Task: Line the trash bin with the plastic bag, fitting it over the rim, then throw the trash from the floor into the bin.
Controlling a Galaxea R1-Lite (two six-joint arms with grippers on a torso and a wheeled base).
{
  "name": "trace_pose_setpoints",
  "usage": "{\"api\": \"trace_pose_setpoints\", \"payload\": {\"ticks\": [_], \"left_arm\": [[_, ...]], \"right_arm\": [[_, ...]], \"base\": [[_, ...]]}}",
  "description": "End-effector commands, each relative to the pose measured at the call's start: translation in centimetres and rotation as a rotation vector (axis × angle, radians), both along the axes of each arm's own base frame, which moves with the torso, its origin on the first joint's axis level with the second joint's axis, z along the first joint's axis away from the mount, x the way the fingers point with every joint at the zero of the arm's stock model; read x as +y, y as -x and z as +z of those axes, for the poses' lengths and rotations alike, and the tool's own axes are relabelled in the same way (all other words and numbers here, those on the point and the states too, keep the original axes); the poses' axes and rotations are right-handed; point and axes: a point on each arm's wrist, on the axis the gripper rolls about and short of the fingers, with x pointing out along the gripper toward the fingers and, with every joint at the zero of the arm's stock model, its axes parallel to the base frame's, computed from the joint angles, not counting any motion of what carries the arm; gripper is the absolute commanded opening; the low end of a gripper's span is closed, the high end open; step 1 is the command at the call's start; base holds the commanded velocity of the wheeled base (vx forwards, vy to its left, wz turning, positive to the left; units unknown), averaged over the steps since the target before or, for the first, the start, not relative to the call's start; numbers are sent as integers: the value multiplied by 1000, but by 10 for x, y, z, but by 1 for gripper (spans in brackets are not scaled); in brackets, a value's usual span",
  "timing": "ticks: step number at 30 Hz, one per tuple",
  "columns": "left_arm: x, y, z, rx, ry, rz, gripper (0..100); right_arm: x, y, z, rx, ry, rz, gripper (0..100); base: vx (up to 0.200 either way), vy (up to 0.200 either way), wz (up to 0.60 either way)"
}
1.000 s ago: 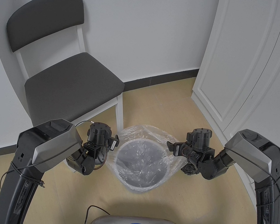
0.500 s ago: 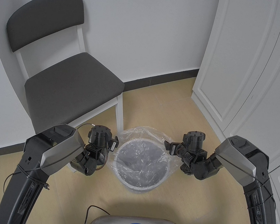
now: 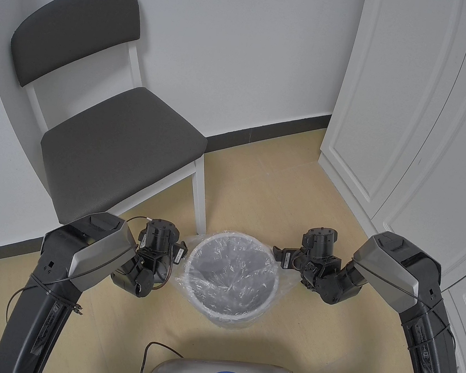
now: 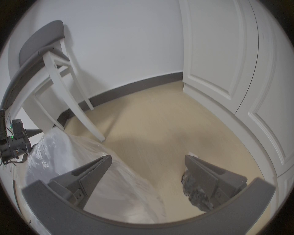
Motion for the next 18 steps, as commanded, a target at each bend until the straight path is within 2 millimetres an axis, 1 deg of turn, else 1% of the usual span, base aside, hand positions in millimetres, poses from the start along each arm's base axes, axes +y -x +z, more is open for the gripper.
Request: {"api": "trace_pose_setpoints", "payload": {"ticks": [1, 4, 5, 9, 10, 11, 12, 13, 14, 16, 18], "left_arm": [[9, 10, 5, 35, -16, 9, 100], [11, 16, 8, 50, -21, 9, 100], [12, 18, 13, 51, -21, 9, 100], [10, 20, 32, 15, -1, 7, 100], [10, 20, 33, 12, 0, 7, 100], [10, 20, 39, 2, 4, 7, 100], [11, 22, 47, -6, 7, 7, 100], [11, 22, 48, -7, 7, 7, 100], [13, 26, 54, -7, 7, 7, 100], [13, 32, 59, 0, 5, 2, 100], [13, 32, 59, 0, 5, 2, 100]], "right_arm": [[-5, 1, -4, 45, 19, -8, 100], [-8, 1, -3, 47, 21, -14, 100], [-9, 0, -1, 43, 19, -15, 100], [-11, 5, 24, 13, 7, -16, 100], [-11, 6, 25, 11, 6, -16, 100], [-11, 9, 34, 3, 3, -13, 100], [-13, 13, 47, -7, 0, -11, 100], [-13, 14, 49, -7, -1, -10, 100], [-15, 19, 59, -6, -2, -7, 100], [-17, 26, 66, 4, 2, -3, 100], [-17, 26, 66, 4, 2, -3, 100]], "base": [[0, 0, 0], [0, 0, 0], [0, 0, 0], [0, 0, 0], [0, 0, 0], [0, 0, 0], [0, 0, 0], [0, 0, 0], [0, 0, 0], [0, 0, 0], [0, 0, 0]]}}
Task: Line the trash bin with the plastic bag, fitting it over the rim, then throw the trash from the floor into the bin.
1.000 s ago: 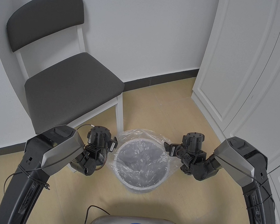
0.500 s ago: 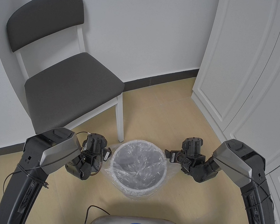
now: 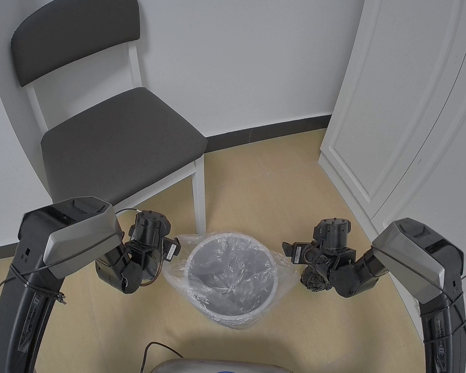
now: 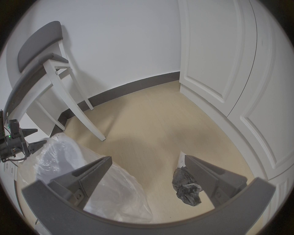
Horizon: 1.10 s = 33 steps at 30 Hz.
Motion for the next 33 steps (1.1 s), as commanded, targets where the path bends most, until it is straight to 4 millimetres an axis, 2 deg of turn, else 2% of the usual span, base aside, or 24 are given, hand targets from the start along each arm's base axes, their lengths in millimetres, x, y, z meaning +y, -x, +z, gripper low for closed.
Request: {"api": "trace_pose_setpoints", "payload": {"ticks": [1, 5, 9, 16, 24, 27, 33], "left_arm": [[3, 18, 24, 5, 2, -17, 100], [6, 30, 18, 52, -15, -23, 100], [6, 41, 17, 79, -13, -52, 100], [2, 49, 15, 78, -8, -77, 100], [-3, 59, 10, 92, -7, -111, 100], [-7, 70, 3, 131, -14, -137, 100], [-4, 81, -2, 142, -9, -137, 100]], "right_arm": [[-4, 20, 23, 23, 37, 28, 100], [-10, 31, 3, 136, 142, 68, 100], [-12, 36, -9, 226, 159, 105, 100], [-10, 26, -40, 281, 150, 130, 100], [-14, 9, -37, 367, 90, 70, 100], [-15, -3, -37, 362, 48, 33, 100], [-17, -5, -36, 378, 10, 36, 100]], "base": [[0, 0, 0], [0, 0, 0], [0, 0, 0], [0, 0, 0], [0, 0, 0], [0, 0, 0], [0, 0, 0]]}}
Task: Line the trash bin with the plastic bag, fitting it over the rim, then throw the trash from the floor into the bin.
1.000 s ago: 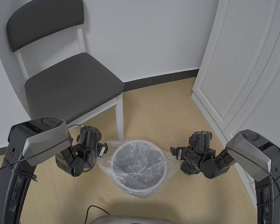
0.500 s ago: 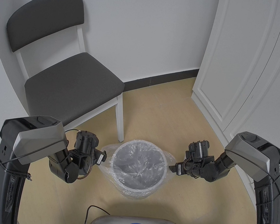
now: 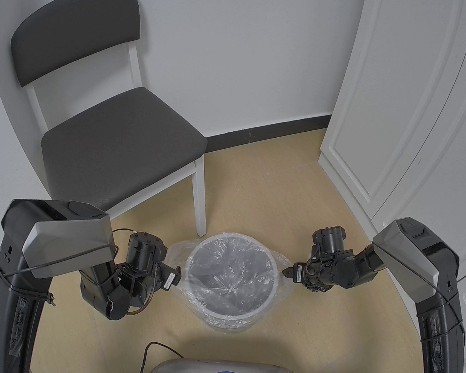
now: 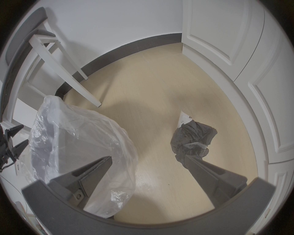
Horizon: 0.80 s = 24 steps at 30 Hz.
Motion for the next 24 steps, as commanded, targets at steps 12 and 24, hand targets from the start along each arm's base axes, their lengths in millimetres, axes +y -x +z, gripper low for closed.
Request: {"api": "trace_pose_setpoints", "payload": {"ticks": [12, 24], "left_arm": [[-2, 36, -16, 70, -40, -49, 100], [-10, 3, -27, 192, -98, -34, 100]], "right_arm": [[-5, -1, -6, 54, -9, 5, 100], [-8, -2, -6, 57, -20, 8, 100]], "base": [[0, 0, 0], [0, 0, 0]]}}
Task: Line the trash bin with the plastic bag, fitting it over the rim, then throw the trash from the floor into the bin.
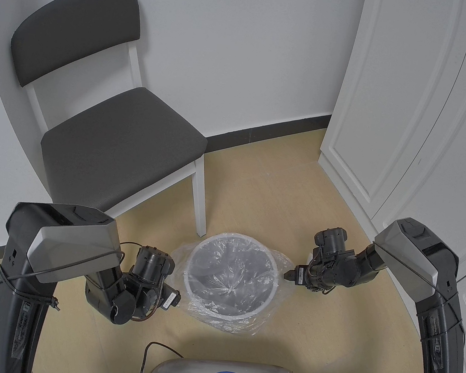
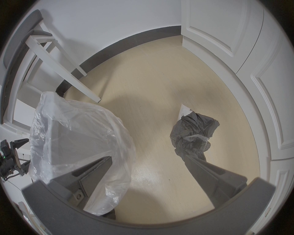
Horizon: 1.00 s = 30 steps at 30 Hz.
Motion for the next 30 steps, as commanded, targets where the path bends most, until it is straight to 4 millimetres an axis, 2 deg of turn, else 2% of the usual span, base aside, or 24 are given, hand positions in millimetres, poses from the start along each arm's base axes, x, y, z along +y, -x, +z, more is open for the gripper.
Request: {"api": "trace_pose_setpoints", "payload": {"ticks": [1, 12, 19, 30], "left_arm": [[-5, -19, -9, 19, -7, 3, 100], [-2, -67, -1, 64, 1, 31, 100], [-11, -98, 3, 25, -20, 8, 100], [-26, -136, 10, -29, -18, 7, 100]], "right_arm": [[0, 0, 1, -1, -2, 1, 100], [-2, 1, 0, 2, 1, -2, 100], [-2, 0, -1, -5, 4, 2, 100], [-8, -4, 2, -18, -3, -15, 100]], "base": [[0, 0, 0], [0, 0, 0], [0, 0, 0], [0, 0, 0]]}}
